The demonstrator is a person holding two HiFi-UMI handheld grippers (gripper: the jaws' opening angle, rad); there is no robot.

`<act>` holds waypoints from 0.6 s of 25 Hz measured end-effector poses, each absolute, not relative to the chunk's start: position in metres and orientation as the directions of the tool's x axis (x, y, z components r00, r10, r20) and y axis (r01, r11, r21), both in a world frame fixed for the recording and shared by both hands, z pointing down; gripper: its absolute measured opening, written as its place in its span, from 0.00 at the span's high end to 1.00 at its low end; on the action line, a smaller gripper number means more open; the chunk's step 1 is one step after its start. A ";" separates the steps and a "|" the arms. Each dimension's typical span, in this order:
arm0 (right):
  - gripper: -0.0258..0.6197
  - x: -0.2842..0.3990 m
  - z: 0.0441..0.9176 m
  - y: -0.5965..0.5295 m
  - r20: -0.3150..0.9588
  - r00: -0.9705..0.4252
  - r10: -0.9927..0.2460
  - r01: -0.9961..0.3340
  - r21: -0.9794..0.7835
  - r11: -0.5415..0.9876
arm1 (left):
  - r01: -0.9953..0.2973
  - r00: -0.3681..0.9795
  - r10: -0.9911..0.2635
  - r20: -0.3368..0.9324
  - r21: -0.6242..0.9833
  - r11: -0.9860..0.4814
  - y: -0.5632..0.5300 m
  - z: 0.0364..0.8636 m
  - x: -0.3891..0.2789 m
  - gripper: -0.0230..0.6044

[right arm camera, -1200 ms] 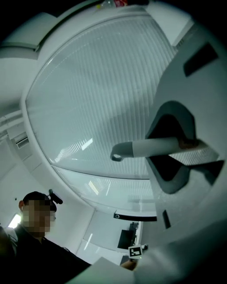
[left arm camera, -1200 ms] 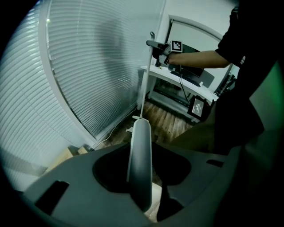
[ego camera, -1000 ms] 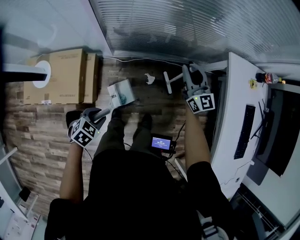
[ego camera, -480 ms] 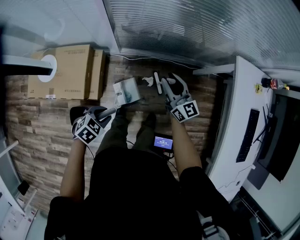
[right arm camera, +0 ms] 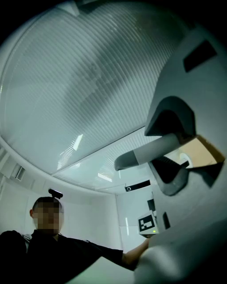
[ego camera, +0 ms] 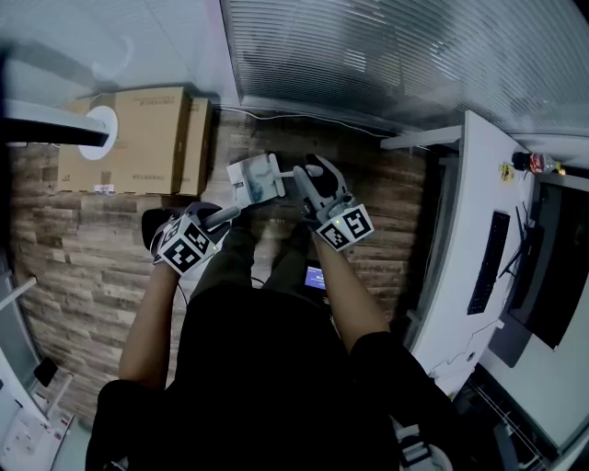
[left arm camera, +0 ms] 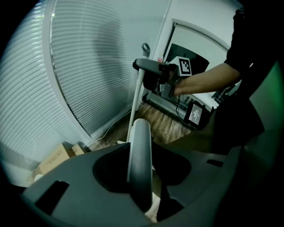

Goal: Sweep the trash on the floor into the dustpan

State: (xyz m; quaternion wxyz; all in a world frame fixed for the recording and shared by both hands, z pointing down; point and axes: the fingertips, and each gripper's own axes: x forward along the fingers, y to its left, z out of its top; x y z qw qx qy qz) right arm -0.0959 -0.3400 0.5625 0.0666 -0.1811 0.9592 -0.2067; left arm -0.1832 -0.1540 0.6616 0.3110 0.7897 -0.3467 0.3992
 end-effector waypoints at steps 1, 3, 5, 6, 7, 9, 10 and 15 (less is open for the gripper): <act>0.76 -0.098 0.562 -0.337 -0.062 -0.922 -0.383 -0.318 -0.444 0.837 | -0.795 0.442 -0.298 0.846 0.216 -0.567 -0.154 0.662 -0.183 0.77; 0.75 -0.104 0.560 -0.330 -0.072 -0.921 -0.383 -0.309 -0.465 0.830 | -0.794 0.445 -0.297 0.845 0.219 -0.568 -0.154 0.662 -0.184 0.77; 0.75 -0.106 0.554 -0.328 -0.077 -0.921 -0.382 -0.307 -0.459 0.834 | -0.791 0.450 -0.297 0.842 0.221 -0.571 -0.155 0.662 -0.185 0.77; 0.75 -0.105 0.551 -0.330 -0.078 -0.918 -0.388 -0.312 -0.460 0.831 | -0.788 0.454 -0.297 0.840 0.223 -0.573 -0.155 0.662 -0.185 0.77; 0.75 -0.101 0.550 -0.333 -0.080 -0.914 -0.397 -0.318 -0.465 0.826 | -0.785 0.459 -0.298 0.837 0.226 -0.576 -0.156 0.662 -0.185 0.77; 0.75 -0.090 0.550 -0.340 -0.079 -0.907 -0.413 -0.328 -0.481 0.813 | -0.781 0.468 -0.300 0.831 0.230 -0.581 -0.156 0.662 -0.185 0.77; 0.75 -0.084 0.551 -0.343 -0.078 -0.903 -0.422 -0.336 -0.485 0.808 | -0.779 0.471 -0.301 0.829 0.230 -0.583 -0.156 0.661 -0.186 0.77; 0.77 -0.049 0.529 -0.357 -0.095 -0.860 -0.502 -0.410 -0.457 0.789 | -0.761 0.470 -0.308 0.827 0.202 -0.617 -0.157 0.662 -0.193 0.77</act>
